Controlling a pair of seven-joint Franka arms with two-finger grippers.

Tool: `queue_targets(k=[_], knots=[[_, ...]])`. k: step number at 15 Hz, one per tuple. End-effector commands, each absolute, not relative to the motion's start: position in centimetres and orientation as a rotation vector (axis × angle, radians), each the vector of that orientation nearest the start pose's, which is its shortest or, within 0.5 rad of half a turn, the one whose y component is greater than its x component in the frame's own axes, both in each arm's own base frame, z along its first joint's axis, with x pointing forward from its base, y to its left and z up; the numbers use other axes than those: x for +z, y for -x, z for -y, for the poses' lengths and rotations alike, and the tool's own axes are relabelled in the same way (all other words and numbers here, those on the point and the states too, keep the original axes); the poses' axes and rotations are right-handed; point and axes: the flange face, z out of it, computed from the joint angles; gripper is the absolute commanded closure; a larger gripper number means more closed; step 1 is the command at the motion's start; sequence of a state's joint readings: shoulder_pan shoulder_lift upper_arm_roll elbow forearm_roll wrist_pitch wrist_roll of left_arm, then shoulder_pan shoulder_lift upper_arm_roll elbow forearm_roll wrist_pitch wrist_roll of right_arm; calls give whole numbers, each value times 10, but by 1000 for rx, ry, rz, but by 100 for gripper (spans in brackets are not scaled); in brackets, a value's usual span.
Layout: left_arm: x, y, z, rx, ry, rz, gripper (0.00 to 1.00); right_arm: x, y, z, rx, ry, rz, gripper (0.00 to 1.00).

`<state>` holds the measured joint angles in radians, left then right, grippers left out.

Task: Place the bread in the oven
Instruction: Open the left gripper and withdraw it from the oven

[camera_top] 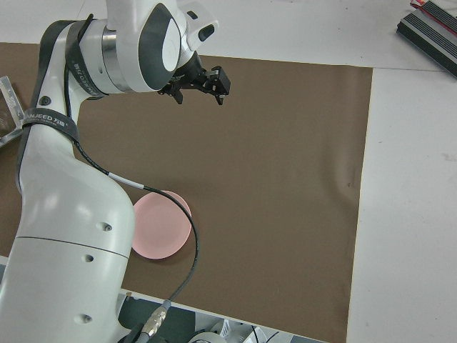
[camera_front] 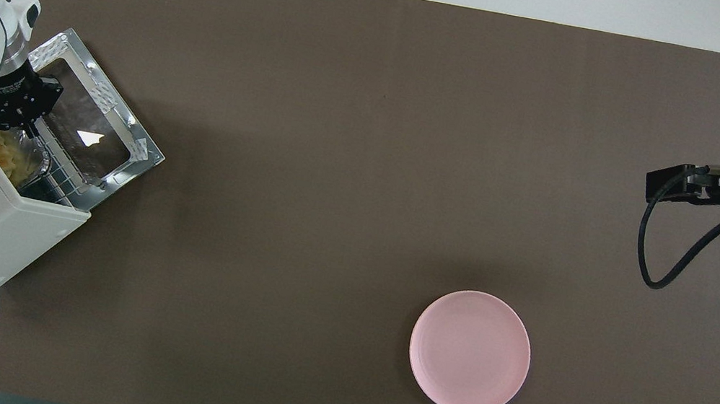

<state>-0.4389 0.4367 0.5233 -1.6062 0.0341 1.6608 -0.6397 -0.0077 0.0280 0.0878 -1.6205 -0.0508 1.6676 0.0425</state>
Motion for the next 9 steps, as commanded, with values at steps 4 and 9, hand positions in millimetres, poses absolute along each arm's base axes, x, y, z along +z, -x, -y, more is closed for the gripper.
queue_targets(k=[4,9], knots=[[394,-628,-22,258,2647,942,0,595,-565,-36,-29,3199,99,0],[429,-651,-3,85,2712,888,0,595,-565,-36,-29,3199,99,0]])
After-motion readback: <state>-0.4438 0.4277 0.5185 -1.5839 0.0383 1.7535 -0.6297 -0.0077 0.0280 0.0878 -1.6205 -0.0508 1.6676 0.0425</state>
